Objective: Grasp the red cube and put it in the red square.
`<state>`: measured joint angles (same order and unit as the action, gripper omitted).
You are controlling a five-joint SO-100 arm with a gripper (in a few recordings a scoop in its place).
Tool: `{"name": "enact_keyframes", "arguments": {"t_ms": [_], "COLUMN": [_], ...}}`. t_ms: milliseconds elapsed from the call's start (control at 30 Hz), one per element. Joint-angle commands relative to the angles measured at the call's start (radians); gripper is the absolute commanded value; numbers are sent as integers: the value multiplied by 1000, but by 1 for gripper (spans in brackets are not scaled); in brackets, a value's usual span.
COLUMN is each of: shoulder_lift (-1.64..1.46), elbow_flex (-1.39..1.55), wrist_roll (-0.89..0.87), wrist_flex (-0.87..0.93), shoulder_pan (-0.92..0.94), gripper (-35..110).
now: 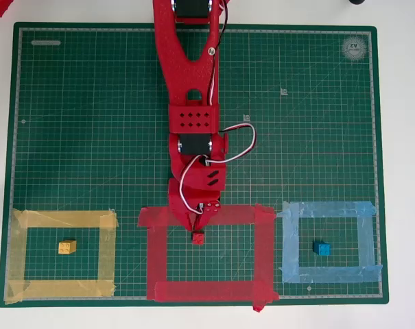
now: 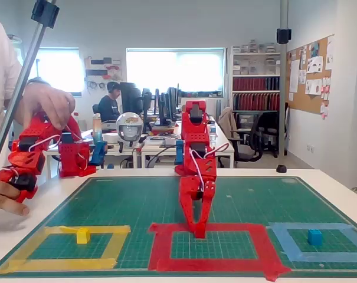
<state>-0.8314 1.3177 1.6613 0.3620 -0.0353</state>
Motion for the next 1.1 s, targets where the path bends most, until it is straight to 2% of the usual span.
{"name": "enact_keyframes", "arguments": {"t_ms": [0, 233, 467, 767, 1067], "shoulder_lift": [-61, -242, -828, -1428, -1885], "elbow_flex": [-18, 156, 712, 1284, 1635], "wrist_roll": [28, 28, 20, -37, -183], "wrist_flex": [0, 0, 11, 58, 58], "shoulder_pan": [6, 11, -2, -21, -26], "gripper": [-1, -1, -1, -1, -1]}}
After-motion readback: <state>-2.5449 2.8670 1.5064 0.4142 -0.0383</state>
